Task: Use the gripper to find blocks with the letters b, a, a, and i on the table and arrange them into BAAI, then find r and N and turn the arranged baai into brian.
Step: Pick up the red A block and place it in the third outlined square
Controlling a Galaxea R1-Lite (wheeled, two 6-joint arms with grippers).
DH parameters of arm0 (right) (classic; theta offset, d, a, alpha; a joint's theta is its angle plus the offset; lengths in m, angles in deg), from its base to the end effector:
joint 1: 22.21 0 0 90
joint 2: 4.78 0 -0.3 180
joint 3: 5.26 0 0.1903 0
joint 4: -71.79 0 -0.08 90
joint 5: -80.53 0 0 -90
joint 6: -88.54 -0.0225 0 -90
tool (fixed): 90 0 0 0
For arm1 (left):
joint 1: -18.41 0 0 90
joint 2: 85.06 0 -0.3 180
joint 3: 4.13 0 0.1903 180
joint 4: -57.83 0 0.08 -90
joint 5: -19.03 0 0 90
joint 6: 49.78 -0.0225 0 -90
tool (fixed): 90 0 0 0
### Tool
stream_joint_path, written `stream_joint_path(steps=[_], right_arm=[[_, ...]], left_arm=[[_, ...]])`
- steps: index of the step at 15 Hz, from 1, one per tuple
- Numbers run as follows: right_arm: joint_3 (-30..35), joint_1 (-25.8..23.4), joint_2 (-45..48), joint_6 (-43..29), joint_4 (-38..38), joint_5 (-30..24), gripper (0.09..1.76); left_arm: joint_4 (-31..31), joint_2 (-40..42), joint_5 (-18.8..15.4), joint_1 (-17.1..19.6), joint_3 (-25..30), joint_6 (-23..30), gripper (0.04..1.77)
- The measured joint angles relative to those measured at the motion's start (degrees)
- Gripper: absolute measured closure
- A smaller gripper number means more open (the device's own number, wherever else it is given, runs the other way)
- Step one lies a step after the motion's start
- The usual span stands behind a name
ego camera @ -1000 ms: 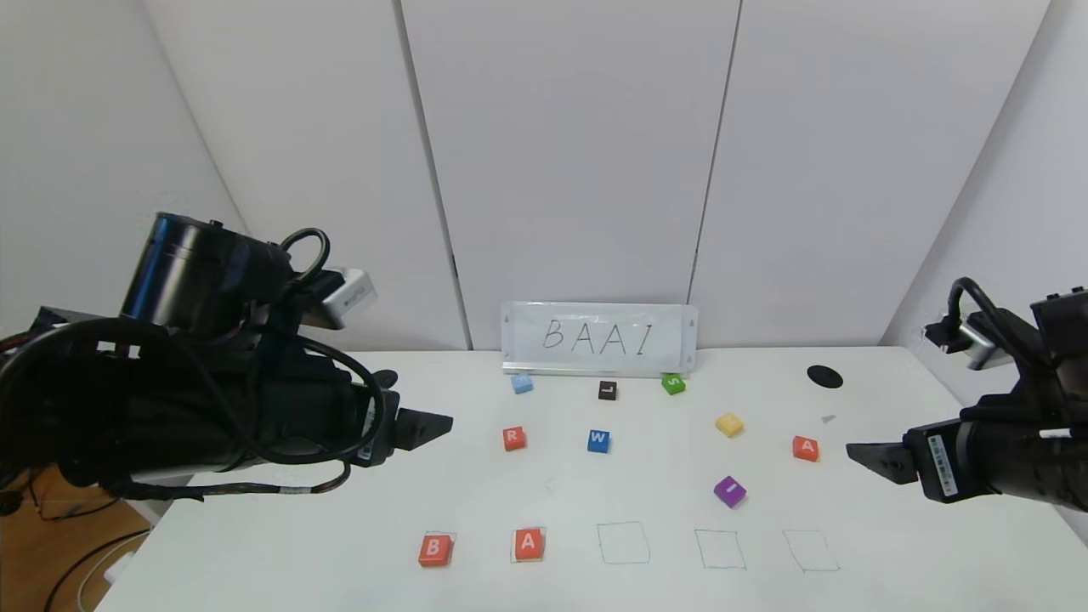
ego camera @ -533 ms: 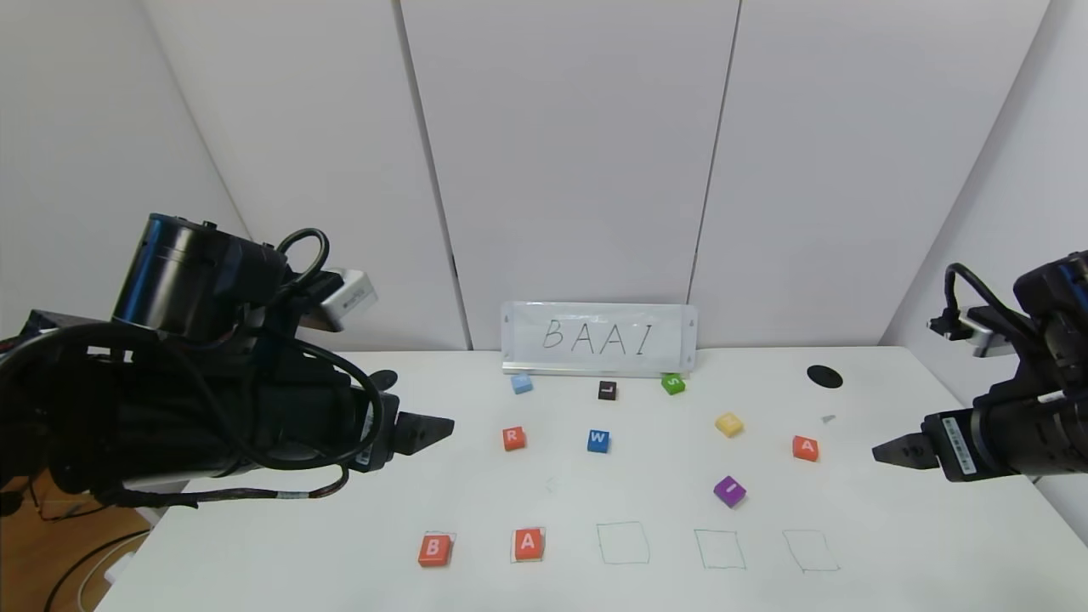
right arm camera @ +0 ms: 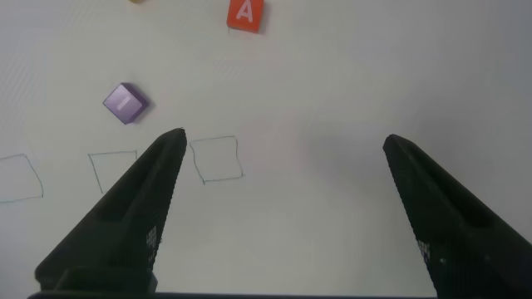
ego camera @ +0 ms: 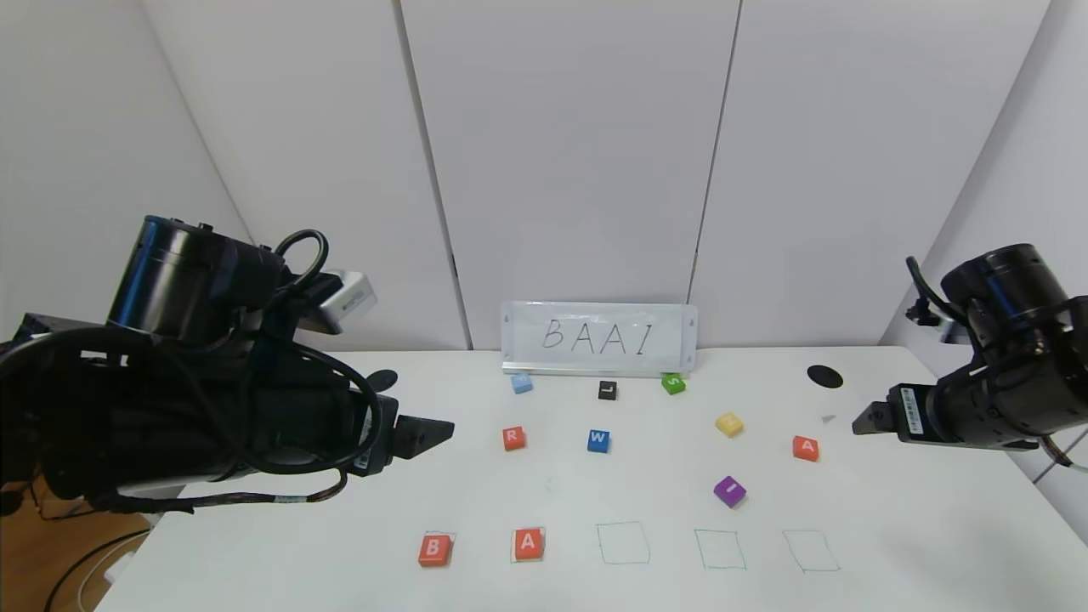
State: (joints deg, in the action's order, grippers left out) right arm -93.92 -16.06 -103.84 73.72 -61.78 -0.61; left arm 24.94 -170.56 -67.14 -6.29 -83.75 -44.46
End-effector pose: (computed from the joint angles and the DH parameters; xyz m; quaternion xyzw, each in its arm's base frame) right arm 0.2890 0.0277 0.1763 0.0518 0.4652 -0.0815 0.8800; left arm 0.2238 -0.1013 0.2154 0.0386 0.3293 -0.1557 0.9305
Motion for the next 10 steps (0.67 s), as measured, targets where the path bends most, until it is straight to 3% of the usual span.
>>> stream_joint_path(steps=[10], right_arm=[[-4.83,0.83,-10.95,-6.35,-4.1,0.52,0.14]], left_arm=[[0.0,0.3,0.16,0.11,-0.22,-0.09,0.09]])
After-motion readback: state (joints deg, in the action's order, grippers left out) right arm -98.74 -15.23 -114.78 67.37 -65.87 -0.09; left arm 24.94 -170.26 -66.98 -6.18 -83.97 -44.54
